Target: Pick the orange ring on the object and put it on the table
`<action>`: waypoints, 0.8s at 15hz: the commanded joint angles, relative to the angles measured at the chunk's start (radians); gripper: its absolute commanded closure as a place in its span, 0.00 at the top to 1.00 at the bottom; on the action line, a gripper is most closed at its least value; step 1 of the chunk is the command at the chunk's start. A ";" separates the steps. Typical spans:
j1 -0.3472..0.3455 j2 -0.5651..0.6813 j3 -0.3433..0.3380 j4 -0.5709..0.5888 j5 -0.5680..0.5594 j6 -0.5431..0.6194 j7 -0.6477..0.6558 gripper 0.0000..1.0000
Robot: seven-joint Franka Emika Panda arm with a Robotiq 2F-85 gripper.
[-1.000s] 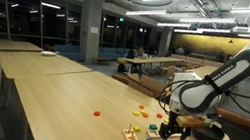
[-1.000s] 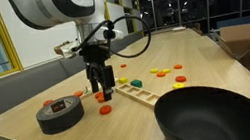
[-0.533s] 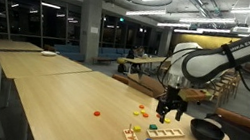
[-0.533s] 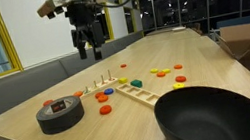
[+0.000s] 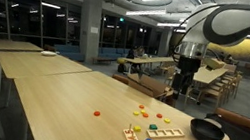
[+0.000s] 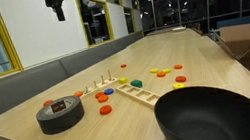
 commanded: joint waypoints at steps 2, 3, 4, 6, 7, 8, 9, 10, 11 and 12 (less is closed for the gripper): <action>0.020 -0.115 -0.058 0.020 -0.013 -0.116 -0.175 1.00; 0.017 -0.134 -0.063 0.017 -0.014 -0.135 -0.187 1.00; 0.011 -0.144 -0.072 0.012 -0.018 -0.142 -0.197 1.00; 0.004 -0.173 -0.080 0.005 -0.026 -0.164 -0.200 1.00; 0.001 -0.181 -0.086 0.002 -0.030 -0.172 -0.202 1.00; -0.001 -0.189 -0.087 0.000 -0.035 -0.179 -0.197 1.00; -0.007 -0.193 -0.087 -0.002 -0.038 -0.181 -0.185 1.00; 0.003 -0.162 -0.084 0.007 -0.023 -0.167 -0.181 1.00; 0.001 -0.167 -0.085 0.005 -0.024 -0.170 -0.180 1.00; -0.001 -0.169 -0.086 0.003 -0.024 -0.172 -0.180 1.00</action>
